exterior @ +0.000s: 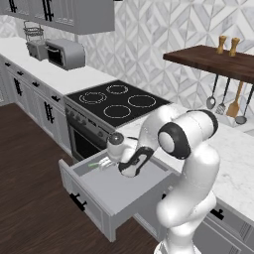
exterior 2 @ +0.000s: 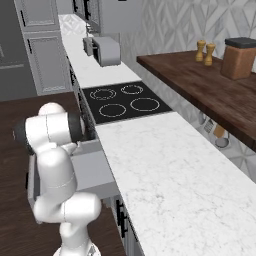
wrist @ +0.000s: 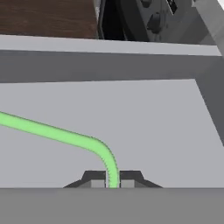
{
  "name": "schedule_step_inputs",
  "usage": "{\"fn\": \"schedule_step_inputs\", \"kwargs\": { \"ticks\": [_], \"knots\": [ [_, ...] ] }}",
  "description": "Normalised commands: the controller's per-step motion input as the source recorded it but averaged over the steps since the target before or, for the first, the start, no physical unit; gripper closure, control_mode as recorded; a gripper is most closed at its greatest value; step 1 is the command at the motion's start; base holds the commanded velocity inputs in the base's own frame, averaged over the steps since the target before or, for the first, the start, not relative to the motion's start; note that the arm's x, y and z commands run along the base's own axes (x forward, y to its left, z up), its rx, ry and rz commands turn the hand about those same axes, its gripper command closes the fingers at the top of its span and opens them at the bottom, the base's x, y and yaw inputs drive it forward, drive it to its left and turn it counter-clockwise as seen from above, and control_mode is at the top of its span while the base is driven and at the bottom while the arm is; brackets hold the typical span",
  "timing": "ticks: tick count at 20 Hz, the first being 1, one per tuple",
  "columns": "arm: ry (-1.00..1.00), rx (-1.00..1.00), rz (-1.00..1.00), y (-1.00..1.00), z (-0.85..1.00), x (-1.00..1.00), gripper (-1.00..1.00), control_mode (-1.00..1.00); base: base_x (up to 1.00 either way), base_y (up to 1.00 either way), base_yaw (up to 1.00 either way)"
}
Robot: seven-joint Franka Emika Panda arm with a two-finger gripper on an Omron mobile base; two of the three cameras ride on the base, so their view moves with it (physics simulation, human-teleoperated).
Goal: Take a straw from the drawer in front and place it inside the glass cup on the dining counter.
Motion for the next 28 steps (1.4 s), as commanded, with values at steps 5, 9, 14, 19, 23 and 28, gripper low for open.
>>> {"fn": "schedule_step_inputs", "kwargs": {
  "ticks": [5, 9, 14, 19, 23, 28],
  "knots": [
    [-0.13, 0.04, 0.0, 0.0, 1.0, -0.03, 1.0, -1.0, 0.0, 0.0, 0.0],
    [-0.06, 0.01, 0.0, 0.0, 1.0, 0.16, 1.0, -1.0, 0.0, 0.0, 0.0],
    [0.0, 0.01, -0.02, 0.0, 1.0, 0.3, 1.0, -1.0, 0.0, 0.0, 0.0],
    [0.01, 0.0, -0.02, 0.0, 1.0, 0.22, 1.0, -1.0, 0.0, 0.0, 0.0],
    [0.09, 0.0, -0.01, -0.1, 1.0, -0.02, 1.0, -1.0, 0.0, 0.0, 0.0],
    [0.17, 0.0, -0.04, -0.38, 0.99, -0.4, 1.0, -1.0, 0.0, 0.0, 0.0]
  ]
}}
